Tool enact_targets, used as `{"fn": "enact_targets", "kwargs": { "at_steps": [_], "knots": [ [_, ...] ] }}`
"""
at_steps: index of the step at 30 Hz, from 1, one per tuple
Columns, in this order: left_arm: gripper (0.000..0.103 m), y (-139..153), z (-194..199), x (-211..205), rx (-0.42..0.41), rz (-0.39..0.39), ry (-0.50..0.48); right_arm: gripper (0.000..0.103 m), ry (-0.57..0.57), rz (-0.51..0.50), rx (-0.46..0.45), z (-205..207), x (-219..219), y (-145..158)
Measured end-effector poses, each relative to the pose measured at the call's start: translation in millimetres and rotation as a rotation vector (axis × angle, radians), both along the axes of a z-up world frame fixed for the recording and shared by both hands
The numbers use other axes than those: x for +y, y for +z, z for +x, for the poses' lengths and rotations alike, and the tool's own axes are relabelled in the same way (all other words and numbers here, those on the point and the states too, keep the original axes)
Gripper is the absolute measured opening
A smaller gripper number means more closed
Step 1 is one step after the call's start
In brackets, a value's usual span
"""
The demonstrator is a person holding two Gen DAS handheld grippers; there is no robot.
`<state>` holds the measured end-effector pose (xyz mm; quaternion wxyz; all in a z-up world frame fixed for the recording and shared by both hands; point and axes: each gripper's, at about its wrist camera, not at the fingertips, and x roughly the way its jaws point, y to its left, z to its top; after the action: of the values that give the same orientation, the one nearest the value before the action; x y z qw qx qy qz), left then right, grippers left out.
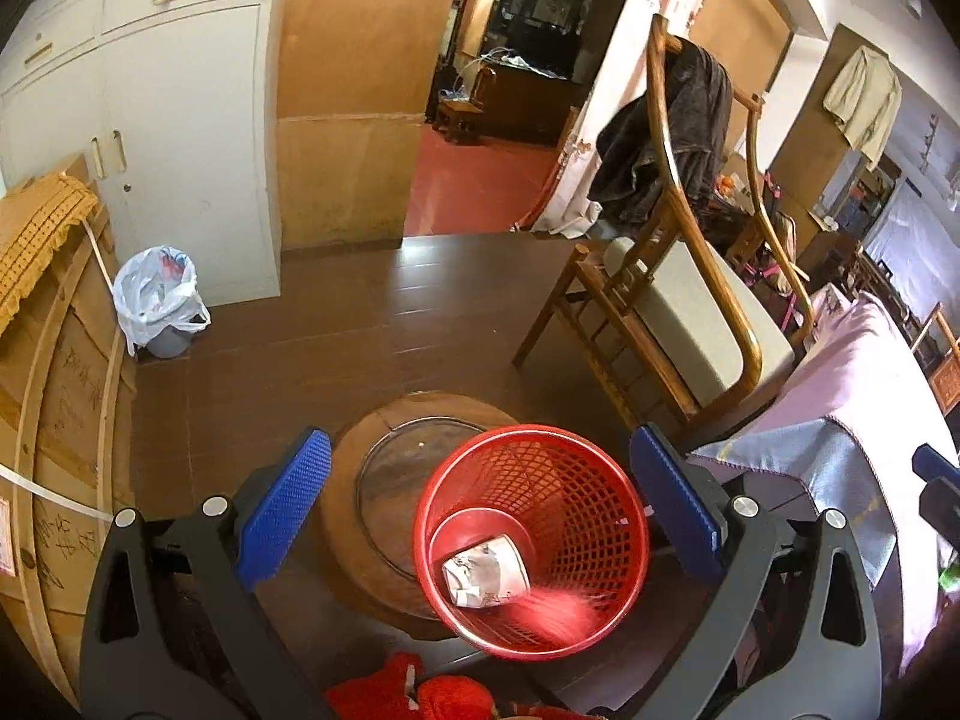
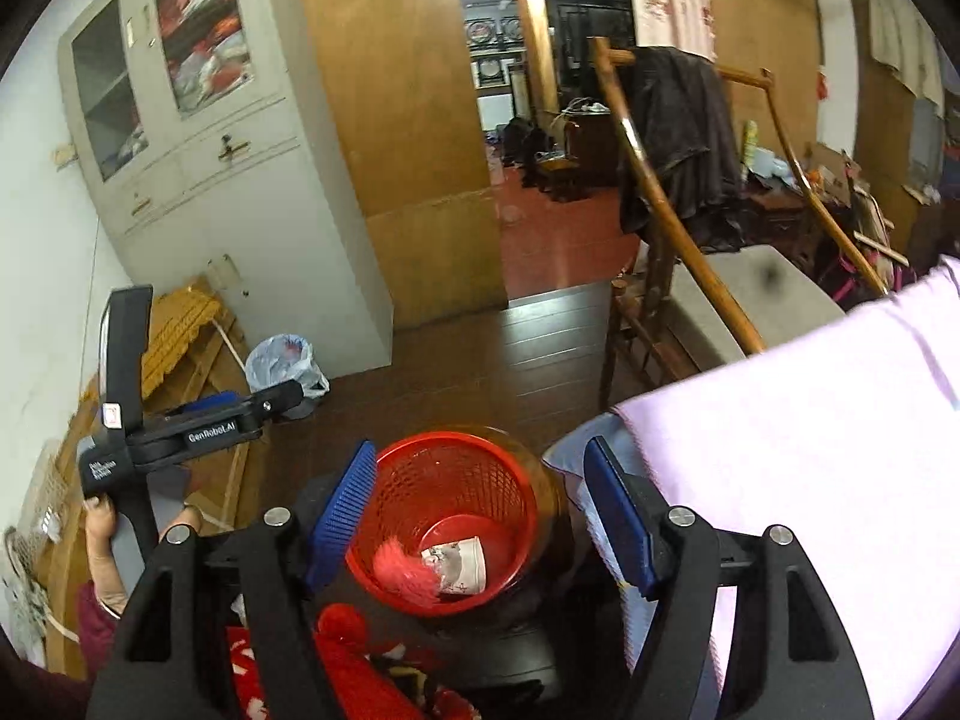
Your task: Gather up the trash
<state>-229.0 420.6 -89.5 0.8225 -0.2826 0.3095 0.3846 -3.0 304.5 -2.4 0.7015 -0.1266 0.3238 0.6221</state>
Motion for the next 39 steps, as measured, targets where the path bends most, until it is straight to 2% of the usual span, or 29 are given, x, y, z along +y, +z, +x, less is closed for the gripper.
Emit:
{"fn": "enact_targets", "kwargs": {
  "at_steps": [5,10,18,24,33,39],
  "knots": [
    [0.096,10,12,-18,0.003,0.023,-0.043,0.072,-0.051,0.023,0.003,15,-29,4],
    [0.096,24,28,-44,0.002,0.053,-0.104,0.078,-0.116,0.069,0.003,31,-64,12],
    [0.096,47,56,-92,-0.003,0.089,-0.204,0.081,-0.246,0.152,0.013,63,-139,22],
    [0.096,62,83,-142,0.004,0.126,-0.314,0.083,-0.348,0.210,0.011,84,-204,24],
    [0.096,60,150,-236,0.042,0.140,-0.570,0.091,-0.591,0.255,0.016,128,-327,8],
    [0.096,56,211,-307,0.078,0.166,-0.766,0.094,-0.823,0.255,0.047,179,-427,-13]
  ]
}}
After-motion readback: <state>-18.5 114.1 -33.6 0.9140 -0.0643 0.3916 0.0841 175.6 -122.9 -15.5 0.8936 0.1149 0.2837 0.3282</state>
